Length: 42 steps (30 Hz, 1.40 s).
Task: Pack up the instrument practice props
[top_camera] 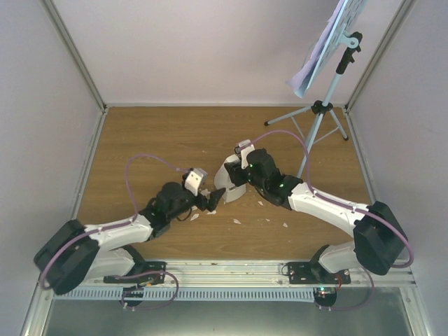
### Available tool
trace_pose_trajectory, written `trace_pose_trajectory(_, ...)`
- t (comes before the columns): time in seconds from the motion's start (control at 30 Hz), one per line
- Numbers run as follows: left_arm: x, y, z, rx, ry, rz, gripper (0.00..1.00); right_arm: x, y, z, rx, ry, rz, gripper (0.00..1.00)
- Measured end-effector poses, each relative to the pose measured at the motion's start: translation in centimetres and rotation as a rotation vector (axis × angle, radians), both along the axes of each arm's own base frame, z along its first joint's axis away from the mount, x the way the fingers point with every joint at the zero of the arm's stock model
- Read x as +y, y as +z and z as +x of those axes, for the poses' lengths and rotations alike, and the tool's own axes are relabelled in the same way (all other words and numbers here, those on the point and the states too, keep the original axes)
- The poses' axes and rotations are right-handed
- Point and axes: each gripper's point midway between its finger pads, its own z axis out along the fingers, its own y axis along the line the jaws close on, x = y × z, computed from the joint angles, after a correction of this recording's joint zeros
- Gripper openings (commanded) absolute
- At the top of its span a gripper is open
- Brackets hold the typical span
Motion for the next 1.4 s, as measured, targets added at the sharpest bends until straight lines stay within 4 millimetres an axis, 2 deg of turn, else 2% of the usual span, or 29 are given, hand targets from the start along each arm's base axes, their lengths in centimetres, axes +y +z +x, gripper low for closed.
trace_pose_trajectory(0.13,2.1,3.8,1.9,0.037,0.044,-0.039,0.99,-0.1,0.0,-0.1,-0.001,-0.004,-0.004,0.54)
trace_pose_trajectory(0.17,2.5,5.4,2.4,0.053,0.047,-0.052,0.99,-0.1,0.0,-0.1,-0.002,-0.005,-0.004,0.54)
trace_pose_trajectory(0.2,3.2,5.7,3.0,0.052,0.069,-0.055,0.99,-0.1,0.0,-0.1,-0.002,-0.005,-0.005,0.54)
trace_pose_trajectory(0.33,5.5,9.3,4.4,0.099,0.094,-0.079,0.99,0.0,0.0,-0.2,-0.004,-0.004,-0.007,0.54)
trace_pose_trajectory(0.43,8.1,12.1,5.8,0.126,0.119,-0.097,0.99,0.3,0.1,-0.5,-0.013,0.004,-0.02,0.54)
trace_pose_trajectory(0.57,14.0,16.6,8.3,0.11,0.235,-0.108,0.99,1.2,-0.1,-0.8,-0.005,0.028,-0.052,0.53)
trace_pose_trajectory(0.6,16.2,17.9,8.9,0.095,0.289,-0.112,0.99,1.8,0.1,-0.5,-0.007,0.035,-0.056,0.53)
trace_pose_trajectory(0.7,21.4,19.9,9.5,0.045,0.44,-0.111,0.99,3.3,0.2,0.3,-0.005,0.048,-0.063,0.52)
trace_pose_trajectory(0.77,23.0,19.9,9.2,0.035,0.502,-0.102,0.99,4.6,0.2,1.2,-0.007,0.055,-0.066,0.52)
trace_pose_trajectory(0.83,23.3,19.2,8.6,0.033,0.523,-0.089,0.99,5.7,0.3,1.9,-0.008,0.06,-0.068,0.52)
trace_pose_trajectory(1.0,24.2,16.1,8.0,0.068,0.572,-0.035,0.99,8.5,0.4,4.2,-0.018,0.065,-0.068,0.52)
trace_pose_trajectory(1.13,24.6,14.4,7.9,0.09,0.596,-0.002,0.99,9.6,0.3,5.0,-0.026,0.067,-0.068,0.52)
trace_pose_trajectory(1.4,25.2,14.3,7.9,0.075,0.621,0.03,0.99,11.8,0.3,7.4,-0.044,0.032,-0.051,0.52)
